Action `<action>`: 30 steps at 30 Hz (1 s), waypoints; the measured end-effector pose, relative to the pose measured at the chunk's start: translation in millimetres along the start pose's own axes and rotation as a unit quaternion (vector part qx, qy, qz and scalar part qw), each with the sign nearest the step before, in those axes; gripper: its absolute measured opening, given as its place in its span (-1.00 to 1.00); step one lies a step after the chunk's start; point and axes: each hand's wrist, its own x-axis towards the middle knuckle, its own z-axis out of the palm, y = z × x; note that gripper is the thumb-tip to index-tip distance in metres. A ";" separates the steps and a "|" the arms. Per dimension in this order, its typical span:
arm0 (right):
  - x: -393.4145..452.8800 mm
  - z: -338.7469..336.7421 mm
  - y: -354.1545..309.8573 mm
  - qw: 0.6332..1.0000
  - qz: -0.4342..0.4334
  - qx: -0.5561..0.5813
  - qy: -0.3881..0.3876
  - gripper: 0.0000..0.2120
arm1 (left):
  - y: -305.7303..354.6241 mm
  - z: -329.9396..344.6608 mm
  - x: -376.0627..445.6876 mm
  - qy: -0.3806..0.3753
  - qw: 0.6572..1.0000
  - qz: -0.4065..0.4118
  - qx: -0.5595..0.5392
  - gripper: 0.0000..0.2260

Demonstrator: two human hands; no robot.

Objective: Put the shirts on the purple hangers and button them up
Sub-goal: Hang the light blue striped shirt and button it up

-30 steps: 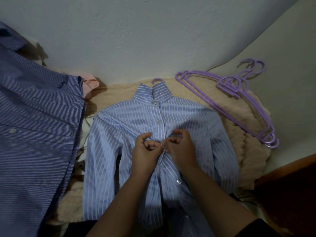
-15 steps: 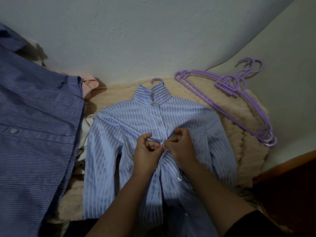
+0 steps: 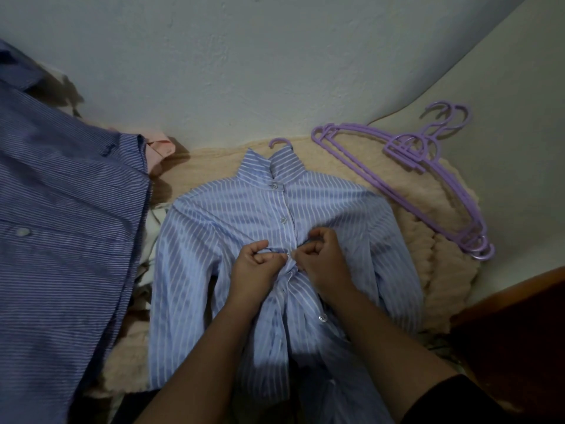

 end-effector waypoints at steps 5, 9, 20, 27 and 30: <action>-4.2 2.4 1.6 0.998 -0.043 -0.038 -0.024 -0.69 | 3.3 -1.4 1.7 -0.017 0.998 -0.033 -0.042 -0.74; -3.7 0.0 1.7 0.998 -0.036 -0.049 -0.033 -0.69 | 2.6 -1.6 -2.4 -0.019 1.000 -0.005 -0.013 -0.84; -0.1 -2.1 3.4 0.999 0.009 -0.025 -0.042 -0.87 | 2.6 -7.2 -4.0 -0.033 0.999 -0.006 0.023 -0.91; 2.7 -1.2 3.3 0.999 0.017 -0.037 -0.035 -0.85 | 2.6 -8.1 -1.7 -0.041 0.999 -0.027 0.008 -0.89; 3.7 -1.3 1.3 0.999 0.020 -0.043 -0.008 -0.76 | 2.9 -8.4 -1.8 -0.041 0.999 -0.028 0.017 -0.86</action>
